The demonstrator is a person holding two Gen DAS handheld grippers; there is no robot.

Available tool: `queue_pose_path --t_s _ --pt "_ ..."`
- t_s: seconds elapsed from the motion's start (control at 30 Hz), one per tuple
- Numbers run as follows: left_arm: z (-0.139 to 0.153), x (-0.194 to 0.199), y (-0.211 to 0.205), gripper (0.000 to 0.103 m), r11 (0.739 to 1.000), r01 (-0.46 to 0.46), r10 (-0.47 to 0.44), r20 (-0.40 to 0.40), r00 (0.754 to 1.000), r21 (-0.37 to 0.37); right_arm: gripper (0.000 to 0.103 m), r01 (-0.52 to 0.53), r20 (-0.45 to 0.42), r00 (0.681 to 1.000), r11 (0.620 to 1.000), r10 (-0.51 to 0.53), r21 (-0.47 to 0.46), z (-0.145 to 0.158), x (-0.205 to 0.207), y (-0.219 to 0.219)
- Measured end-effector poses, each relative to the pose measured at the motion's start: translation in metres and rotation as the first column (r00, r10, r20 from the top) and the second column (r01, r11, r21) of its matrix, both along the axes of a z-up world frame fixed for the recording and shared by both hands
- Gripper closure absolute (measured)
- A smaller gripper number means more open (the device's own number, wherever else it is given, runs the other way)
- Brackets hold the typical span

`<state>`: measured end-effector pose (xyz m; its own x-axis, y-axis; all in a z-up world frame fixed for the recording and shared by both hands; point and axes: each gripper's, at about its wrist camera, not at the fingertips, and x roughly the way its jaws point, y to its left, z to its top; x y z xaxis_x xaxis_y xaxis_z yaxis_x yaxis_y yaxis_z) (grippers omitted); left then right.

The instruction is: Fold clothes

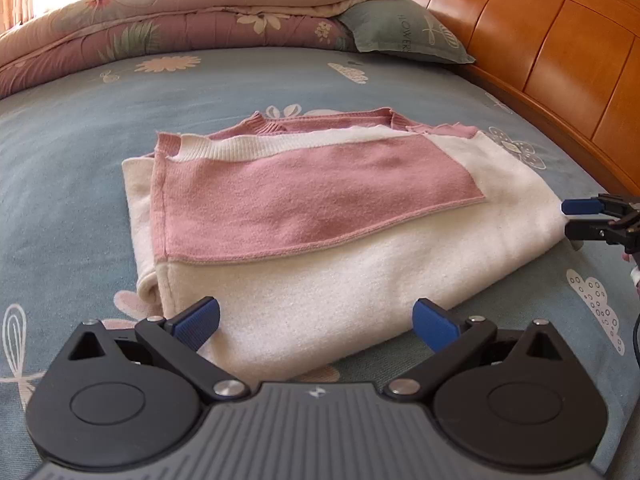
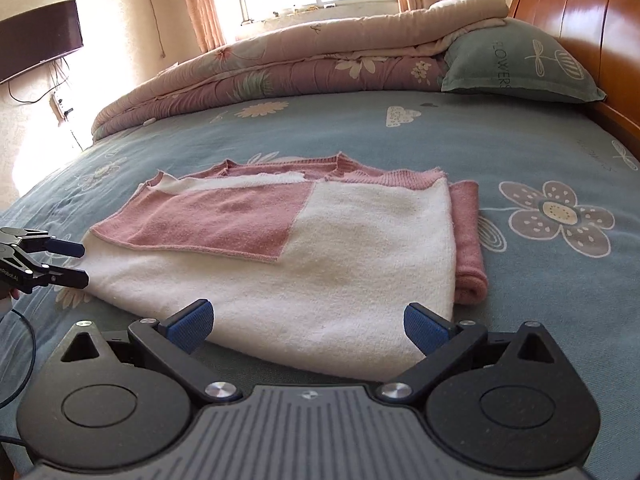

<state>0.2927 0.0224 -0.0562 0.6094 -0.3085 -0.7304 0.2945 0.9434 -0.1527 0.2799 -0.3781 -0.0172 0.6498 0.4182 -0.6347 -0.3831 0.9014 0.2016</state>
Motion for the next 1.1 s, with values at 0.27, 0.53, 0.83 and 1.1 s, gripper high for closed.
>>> queue_pose_path --t_s 0.27,0.53,0.83,1.1 --pt "-0.002 -0.010 0.009 0.001 0.999 -0.023 0.023 0.016 1.000 -0.026 0.000 0.025 -0.037 0.999 0.998 -0.023 0.052 -0.025 -0.005 -0.008" --pt "0.009 -0.023 -0.048 0.001 0.947 0.134 -0.178 0.131 0.975 0.293 0.000 -0.091 0.064 0.991 0.930 0.122 -0.356 -0.009 -0.021 0.047" --pt "-0.011 -0.034 -0.095 0.000 0.669 0.197 -0.422 0.148 0.895 0.717 0.000 -0.136 0.129 0.922 0.616 0.365 -0.776 -0.031 -0.029 0.084" --pt "-0.029 -0.031 -0.158 0.000 0.461 0.219 -0.644 0.154 0.749 0.860 0.000 -0.114 0.214 0.839 0.547 0.500 -0.830 -0.042 -0.024 0.131"
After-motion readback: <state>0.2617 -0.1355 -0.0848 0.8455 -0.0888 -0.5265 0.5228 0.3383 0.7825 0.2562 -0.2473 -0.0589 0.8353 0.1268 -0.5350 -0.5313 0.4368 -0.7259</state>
